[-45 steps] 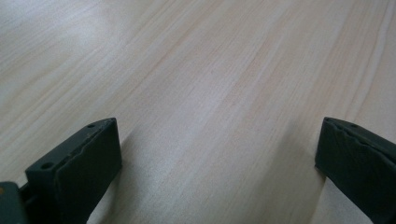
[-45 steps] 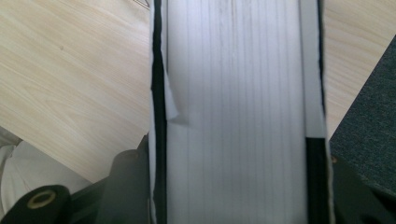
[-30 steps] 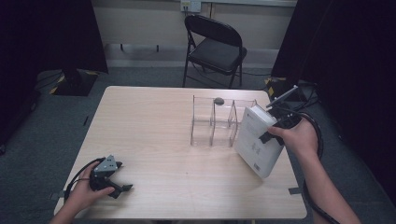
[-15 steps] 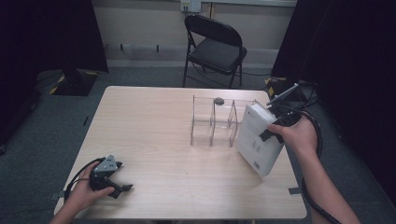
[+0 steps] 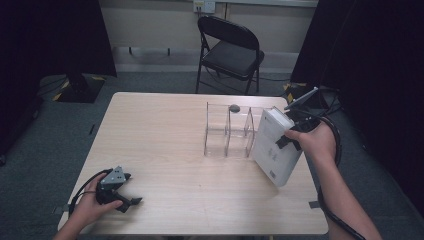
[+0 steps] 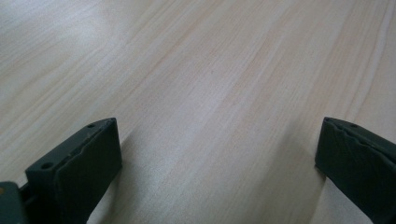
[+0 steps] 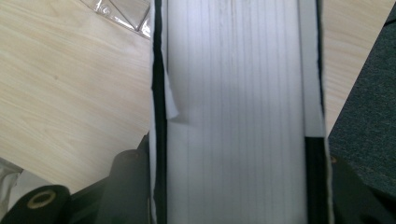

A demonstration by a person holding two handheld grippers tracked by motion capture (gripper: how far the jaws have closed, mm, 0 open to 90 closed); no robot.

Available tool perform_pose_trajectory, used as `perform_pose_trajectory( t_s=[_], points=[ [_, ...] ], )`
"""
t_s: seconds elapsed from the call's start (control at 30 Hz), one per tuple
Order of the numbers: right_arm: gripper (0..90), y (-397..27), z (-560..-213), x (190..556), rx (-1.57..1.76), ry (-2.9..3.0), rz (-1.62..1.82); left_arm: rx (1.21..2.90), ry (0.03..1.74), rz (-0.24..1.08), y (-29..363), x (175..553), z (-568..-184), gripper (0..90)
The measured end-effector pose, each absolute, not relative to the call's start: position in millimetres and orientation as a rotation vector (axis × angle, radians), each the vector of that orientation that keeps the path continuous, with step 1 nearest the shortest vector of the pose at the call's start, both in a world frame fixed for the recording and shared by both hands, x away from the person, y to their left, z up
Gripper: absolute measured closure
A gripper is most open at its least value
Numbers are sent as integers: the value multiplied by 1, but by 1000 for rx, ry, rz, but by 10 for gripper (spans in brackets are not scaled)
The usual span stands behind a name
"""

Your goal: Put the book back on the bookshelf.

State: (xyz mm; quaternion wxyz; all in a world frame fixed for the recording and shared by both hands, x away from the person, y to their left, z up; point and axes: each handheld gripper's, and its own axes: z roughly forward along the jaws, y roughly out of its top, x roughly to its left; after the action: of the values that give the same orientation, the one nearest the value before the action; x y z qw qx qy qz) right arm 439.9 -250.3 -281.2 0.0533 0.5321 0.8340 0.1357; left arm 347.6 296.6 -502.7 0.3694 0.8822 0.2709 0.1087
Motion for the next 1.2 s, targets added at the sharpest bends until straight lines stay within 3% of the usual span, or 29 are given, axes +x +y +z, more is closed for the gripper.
perform_pose_trajectory(
  t_s=[1.2],
  points=[
    [524, -239, -279, 464, 1716, 2429, 416, 2264, 695, 279, 297, 348, -503, 0]
  ],
)
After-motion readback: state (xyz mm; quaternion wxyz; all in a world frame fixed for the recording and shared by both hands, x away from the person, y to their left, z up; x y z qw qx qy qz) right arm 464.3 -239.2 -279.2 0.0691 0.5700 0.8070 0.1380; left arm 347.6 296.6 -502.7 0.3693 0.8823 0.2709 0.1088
